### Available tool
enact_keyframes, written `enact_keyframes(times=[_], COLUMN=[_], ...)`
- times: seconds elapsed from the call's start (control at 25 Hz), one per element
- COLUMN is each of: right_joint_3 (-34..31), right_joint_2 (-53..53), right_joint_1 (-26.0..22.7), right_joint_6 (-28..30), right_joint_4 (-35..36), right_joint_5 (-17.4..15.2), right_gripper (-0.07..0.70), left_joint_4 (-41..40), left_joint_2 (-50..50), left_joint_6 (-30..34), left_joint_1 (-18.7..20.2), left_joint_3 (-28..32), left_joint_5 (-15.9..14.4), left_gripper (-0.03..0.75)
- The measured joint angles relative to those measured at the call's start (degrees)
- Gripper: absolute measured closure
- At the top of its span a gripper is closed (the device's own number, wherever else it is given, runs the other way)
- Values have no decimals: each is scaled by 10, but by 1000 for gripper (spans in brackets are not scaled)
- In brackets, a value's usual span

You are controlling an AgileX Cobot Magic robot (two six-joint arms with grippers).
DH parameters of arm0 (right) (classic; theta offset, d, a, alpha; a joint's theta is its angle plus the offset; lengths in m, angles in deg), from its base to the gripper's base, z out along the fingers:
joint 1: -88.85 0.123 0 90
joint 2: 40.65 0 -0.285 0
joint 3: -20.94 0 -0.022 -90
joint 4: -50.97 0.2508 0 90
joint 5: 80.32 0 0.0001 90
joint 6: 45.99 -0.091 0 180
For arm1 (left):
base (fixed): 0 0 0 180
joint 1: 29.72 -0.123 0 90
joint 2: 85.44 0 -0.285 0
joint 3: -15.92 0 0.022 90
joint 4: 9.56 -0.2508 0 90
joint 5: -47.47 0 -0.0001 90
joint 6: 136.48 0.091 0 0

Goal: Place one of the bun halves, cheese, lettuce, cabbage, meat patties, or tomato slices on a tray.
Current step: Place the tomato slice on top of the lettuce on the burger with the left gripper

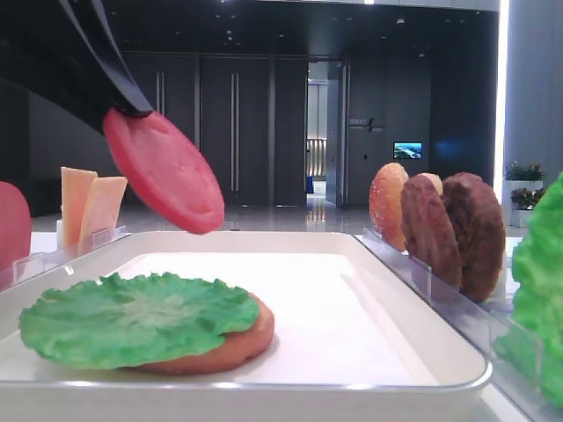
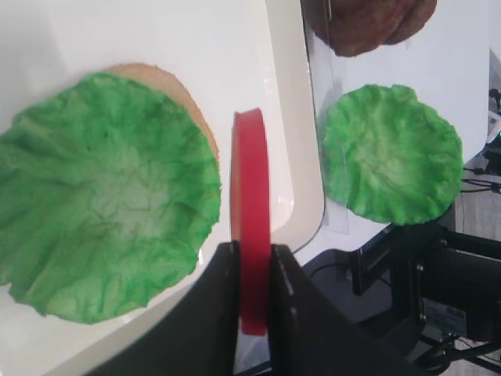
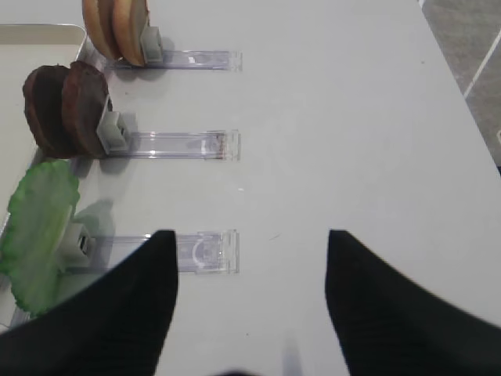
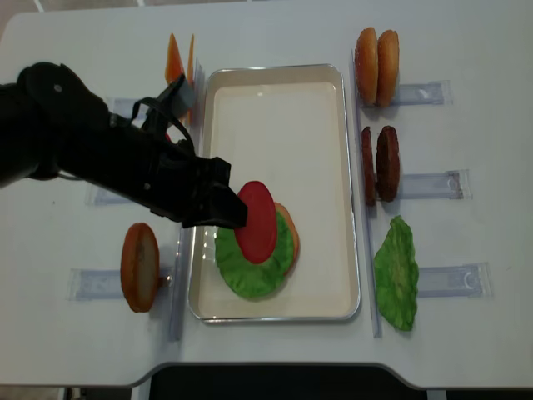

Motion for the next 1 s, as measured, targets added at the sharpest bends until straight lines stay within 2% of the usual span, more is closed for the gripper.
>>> enact_keyframes(times=[0.12, 0.36, 0.56, 1.0], right_joint_3=[0, 0, 0, 0], right_joint_2=[0, 0, 0, 0], right_joint_1=[0, 0, 0, 0], right_joint_6=[0, 0, 0, 0], right_joint_4=[0, 0, 0, 0], right_joint_5=[0, 0, 0, 0], right_gripper=[231, 231, 231, 231], left_joint_4=[19, 51, 80, 85], left_joint_2=[9, 34, 54, 79], left_joint_6=[14, 41, 67, 78], left_joint_1=[0, 0, 0, 0], left_joint_3=[0, 2, 2, 2], left_joint_5=[16, 24, 25, 22], left_gripper=[648, 648, 648, 649])
